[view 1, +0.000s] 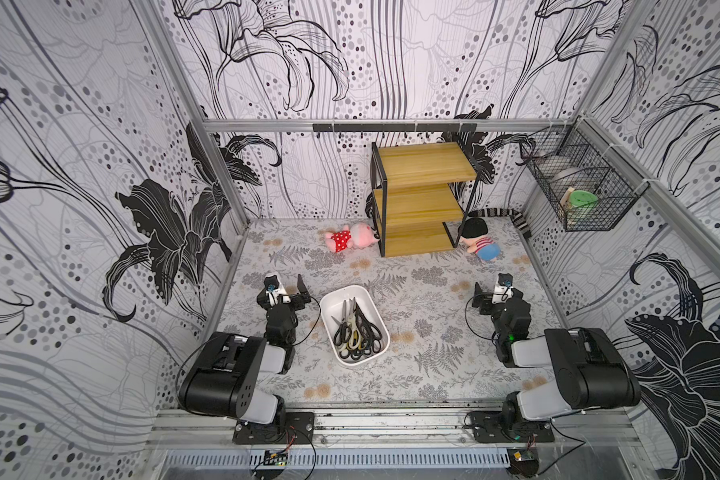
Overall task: Take the scissors out of the storage box
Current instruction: Move the storage box to the center of the board.
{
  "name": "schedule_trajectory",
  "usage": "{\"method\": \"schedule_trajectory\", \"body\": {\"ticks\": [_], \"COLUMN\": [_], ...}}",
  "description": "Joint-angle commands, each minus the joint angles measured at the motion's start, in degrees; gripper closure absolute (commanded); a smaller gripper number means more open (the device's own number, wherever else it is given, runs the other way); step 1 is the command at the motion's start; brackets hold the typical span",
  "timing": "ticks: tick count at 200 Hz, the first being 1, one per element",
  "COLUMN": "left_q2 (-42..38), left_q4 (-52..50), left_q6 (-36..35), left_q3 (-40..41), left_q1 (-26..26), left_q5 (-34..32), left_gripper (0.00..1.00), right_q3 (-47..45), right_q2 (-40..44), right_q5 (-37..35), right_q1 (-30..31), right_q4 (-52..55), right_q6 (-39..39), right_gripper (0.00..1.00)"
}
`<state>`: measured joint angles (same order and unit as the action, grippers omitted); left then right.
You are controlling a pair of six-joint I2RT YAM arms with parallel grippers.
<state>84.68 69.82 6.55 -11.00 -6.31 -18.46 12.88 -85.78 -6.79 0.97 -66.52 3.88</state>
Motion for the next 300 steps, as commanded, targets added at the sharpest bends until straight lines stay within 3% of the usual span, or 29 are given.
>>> {"method": "schedule_trajectory", "body": {"ticks": [1, 23, 51, 82, 105, 135, 156, 179, 189, 218, 231, 265, 300], "left_q2": [-0.41, -3.73, -13.49, -20.02, -17.34, -9.48, -7.21, -6.81, -7.31, -11.56, -13.84, -18.35, -16.50], "left_q4": [2.68, 0.09, -22.89, -42.37, -57.08, -75.96, -80.22, -87.15, -90.85, -98.65, -100.39, -98.16, -96.64], "left_q6": [-0.54, -1.85, 0.44, 8.26, 18.19, 32.49, 36.69, 38.76, 39.02, 39.61, 40.23, 42.07, 41.64], "left_q3": [0.22, -0.07, -7.25, -17.17, -26.55, -37.72, -39.00, -39.51, -39.62, -37.12, -35.14, -28.95, -28.50], "left_q1": [0.34, -0.46, -2.46, -3.85, -4.30, -5.57, -8.51, -11.89, -12.96, -15.82, -16.73, -17.97, -18.60], "left_q5": [0.84, -0.10, -4.53, -7.15, -5.18, 3.44, 8.21, 9.58, 9.49, 8.92, 9.35, 10.26, 9.25], "left_gripper": [0.02, 0.02, 0.02, 0.02, 0.02, 0.02, 0.02, 0.02, 0.02, 0.02, 0.01, 0.21, 0.37], "right_q3": [0.10, 2.25, 10.19, 21.27, 25.89, 31.64, 33.35, 31.94, 31.87, 37.11, 40.15, 46.05, 56.66], "right_q2": [-0.20, 3.12, 12.86, 18.37, 23.02, 27.35, 28.10, 28.92, 29.01, 25.19, 21.39, 10.94, 1.16], "right_q5": [0.34, -2.41, -4.63, -5.50, -4.66, -0.43, 5.44, 16.41, 15.97, 3.12, 1.14, -1.51, -7.35], "right_q1": [-0.35, -0.25, -0.26, -0.26, -0.26, -0.27, -0.22, 0.18, 2.37, 16.08, 21.27, 31.81, 39.16], "right_q4": [-1.21, 5.18, 27.37, 51.31, 60.52, 70.68, 74.21, 73.89, 75.81, 88.37, 92.30, 95.78, 100.66], "right_q6": [-1.00, -1.55, -2.43, -10.43, -18.71, -29.15, -32.36, -35.67, -36.81, -36.87, -37.75, -40.78, -41.95], "right_gripper": [0.05, 0.05, 0.05, 0.05, 0.05, 0.05, 0.05, 0.05, 0.03, 0.00, 0.07, 0.13, 0.15]}}
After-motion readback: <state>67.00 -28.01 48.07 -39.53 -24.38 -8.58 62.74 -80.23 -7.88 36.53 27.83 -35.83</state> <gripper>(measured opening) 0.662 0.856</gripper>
